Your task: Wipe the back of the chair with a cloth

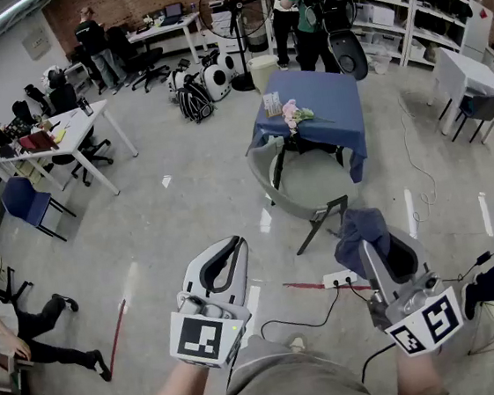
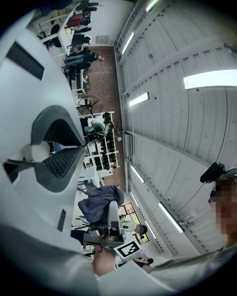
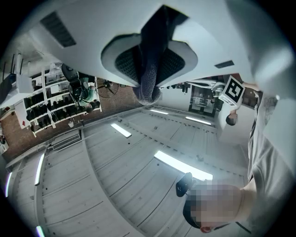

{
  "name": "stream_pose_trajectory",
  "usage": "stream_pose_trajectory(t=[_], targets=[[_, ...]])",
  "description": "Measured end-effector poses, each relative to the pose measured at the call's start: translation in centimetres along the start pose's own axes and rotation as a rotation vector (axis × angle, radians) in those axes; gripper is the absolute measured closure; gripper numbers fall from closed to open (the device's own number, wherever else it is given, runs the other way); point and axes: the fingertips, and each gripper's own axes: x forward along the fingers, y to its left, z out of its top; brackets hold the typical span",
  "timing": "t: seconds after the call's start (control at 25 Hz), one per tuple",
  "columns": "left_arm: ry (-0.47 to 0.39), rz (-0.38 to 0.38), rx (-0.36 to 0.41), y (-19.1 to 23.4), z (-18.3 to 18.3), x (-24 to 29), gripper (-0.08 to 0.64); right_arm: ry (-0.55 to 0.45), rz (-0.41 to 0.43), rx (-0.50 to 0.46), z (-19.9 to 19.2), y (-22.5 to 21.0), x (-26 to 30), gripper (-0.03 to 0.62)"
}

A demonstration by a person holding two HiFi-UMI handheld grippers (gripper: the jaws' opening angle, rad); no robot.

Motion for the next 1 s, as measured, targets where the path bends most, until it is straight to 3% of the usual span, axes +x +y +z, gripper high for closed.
stream_pose_trajectory(t=[0.68, 1.0], targets=[[0.025, -0.013, 0.002, -0.7, -0.3, 1.0, 0.529, 0.004, -0.022, 0.039, 0.0, -1.4, -0.5, 0.486], [-0.015, -0.017, 0.011, -0.9, 0.8, 0.9, 0.529, 0.000, -0.023, 0.040, 0.2, -1.9, -1.0, 0.491]])
